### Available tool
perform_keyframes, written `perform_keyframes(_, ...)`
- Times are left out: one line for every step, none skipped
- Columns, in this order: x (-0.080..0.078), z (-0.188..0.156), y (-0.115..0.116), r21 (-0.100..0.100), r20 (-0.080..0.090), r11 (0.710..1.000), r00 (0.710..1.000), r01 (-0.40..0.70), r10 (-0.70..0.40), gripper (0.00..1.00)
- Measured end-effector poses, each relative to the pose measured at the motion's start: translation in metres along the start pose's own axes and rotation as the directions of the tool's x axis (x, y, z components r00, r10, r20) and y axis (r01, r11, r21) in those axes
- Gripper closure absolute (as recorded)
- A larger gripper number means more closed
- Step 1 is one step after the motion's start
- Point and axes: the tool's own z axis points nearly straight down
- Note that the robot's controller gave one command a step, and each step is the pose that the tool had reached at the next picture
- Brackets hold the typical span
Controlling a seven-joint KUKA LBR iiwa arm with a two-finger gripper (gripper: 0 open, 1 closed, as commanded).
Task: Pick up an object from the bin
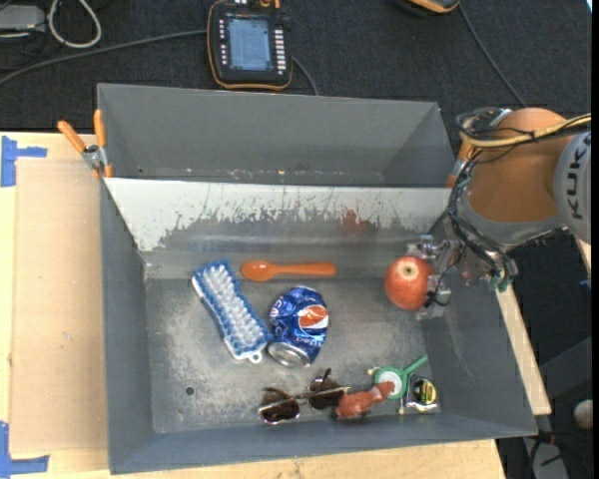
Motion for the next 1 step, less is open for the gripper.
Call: perform_keyframes(-0.0007,-0.0146,0.0,0.001,0.003,1.0,1.0,0.0,0.0,1.0)
